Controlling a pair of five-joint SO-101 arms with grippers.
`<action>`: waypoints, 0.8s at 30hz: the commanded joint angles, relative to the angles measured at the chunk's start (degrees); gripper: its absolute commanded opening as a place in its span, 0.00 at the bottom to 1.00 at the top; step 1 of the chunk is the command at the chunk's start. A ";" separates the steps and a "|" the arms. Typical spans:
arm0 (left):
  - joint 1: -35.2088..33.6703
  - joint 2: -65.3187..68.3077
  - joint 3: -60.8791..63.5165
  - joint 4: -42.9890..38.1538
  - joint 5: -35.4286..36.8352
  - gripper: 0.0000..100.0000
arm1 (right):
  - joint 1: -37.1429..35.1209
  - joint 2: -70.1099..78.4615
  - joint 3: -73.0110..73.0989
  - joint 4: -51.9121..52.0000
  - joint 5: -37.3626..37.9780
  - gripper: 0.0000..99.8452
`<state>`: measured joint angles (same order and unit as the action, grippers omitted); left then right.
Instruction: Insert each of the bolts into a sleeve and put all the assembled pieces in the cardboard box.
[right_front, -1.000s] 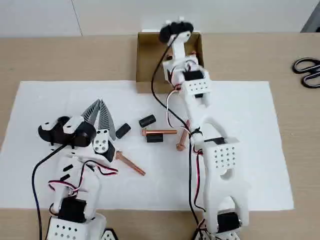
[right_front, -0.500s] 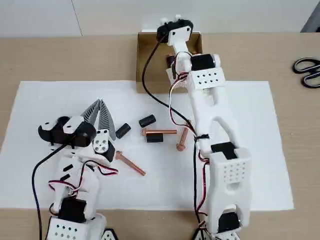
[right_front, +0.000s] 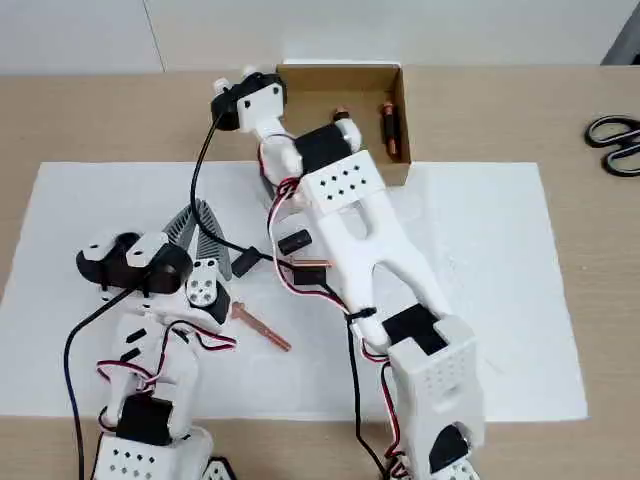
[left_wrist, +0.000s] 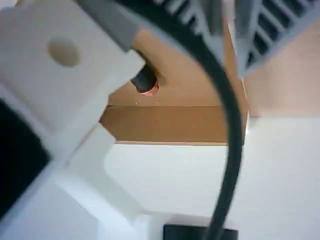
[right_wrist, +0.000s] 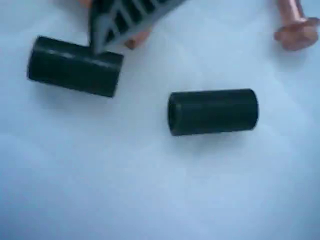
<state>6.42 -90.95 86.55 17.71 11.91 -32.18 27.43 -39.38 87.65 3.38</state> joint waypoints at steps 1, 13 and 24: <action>-0.09 -0.62 -0.31 -1.41 -0.09 0.01 | 0.13 -2.86 -2.73 0.04 -16.97 0.19; -0.18 -0.62 -0.22 -1.41 -0.09 0.01 | 0.31 -2.42 1.32 7.60 -41.14 0.20; -0.44 -0.62 4.18 -1.41 0.00 0.01 | -1.63 8.84 1.76 6.02 -63.47 0.20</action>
<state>6.42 -90.95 90.42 17.71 11.91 -33.49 34.37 -37.36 94.24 -55.96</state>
